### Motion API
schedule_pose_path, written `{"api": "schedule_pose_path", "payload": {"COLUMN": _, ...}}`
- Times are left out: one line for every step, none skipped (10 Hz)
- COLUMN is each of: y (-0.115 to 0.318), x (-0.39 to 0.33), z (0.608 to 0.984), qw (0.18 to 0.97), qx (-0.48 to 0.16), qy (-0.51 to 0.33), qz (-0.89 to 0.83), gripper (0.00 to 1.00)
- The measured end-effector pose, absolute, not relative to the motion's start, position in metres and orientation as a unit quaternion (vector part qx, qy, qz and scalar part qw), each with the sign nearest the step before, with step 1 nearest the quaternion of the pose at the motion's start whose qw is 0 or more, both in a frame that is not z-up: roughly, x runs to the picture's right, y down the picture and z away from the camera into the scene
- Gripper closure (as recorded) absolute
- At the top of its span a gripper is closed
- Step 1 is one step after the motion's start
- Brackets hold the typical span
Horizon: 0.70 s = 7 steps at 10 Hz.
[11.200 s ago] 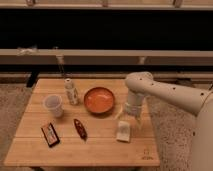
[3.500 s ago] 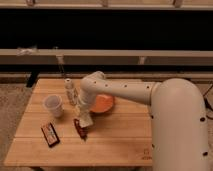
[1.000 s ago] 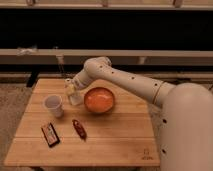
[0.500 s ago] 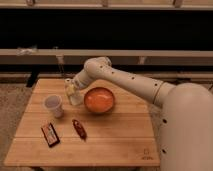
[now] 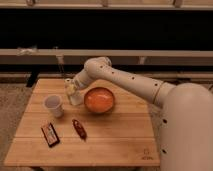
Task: Place the eraser in the ceramic cup
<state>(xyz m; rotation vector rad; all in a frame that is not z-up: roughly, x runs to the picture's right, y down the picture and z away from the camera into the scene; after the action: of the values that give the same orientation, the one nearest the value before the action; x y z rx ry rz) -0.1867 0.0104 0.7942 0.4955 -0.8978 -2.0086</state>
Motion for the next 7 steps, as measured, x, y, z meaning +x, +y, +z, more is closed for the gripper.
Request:
{"api": "schedule_pose_path", "payload": {"y": 0.01, "x": -0.187, "z": 0.794, "qw": 0.429, "qx": 0.198, "qy": -0.36, "qz": -0.805, "gripper": 1.0}}
{"api": "schedule_pose_path", "payload": {"y": 0.01, "x": -0.187, "z": 0.794, "qw": 0.429, "qx": 0.198, "qy": -0.36, "qz": -0.805, "gripper": 1.0}}
{"api": "schedule_pose_path", "payload": {"y": 0.011, "x": -0.187, "z": 0.794, "qw": 0.429, "qx": 0.198, "qy": -0.36, "qz": -0.805, "gripper": 1.0}}
{"api": "schedule_pose_path", "payload": {"y": 0.011, "x": -0.186, "z": 0.793, "qw": 0.428, "qx": 0.201, "qy": -0.357, "qz": -0.806, "gripper": 1.0}}
{"api": "schedule_pose_path", "payload": {"y": 0.011, "x": -0.186, "z": 0.788, "qw": 0.426, "qx": 0.206, "qy": -0.352, "qz": -0.808, "gripper": 1.0}}
{"api": "schedule_pose_path", "payload": {"y": 0.009, "x": -0.186, "z": 0.78, "qw": 0.422, "qx": 0.212, "qy": -0.345, "qz": -0.811, "gripper": 1.0}}
{"api": "schedule_pose_path", "payload": {"y": 0.006, "x": -0.188, "z": 0.767, "qw": 0.414, "qx": 0.224, "qy": -0.336, "qz": -0.816, "gripper": 1.0}}
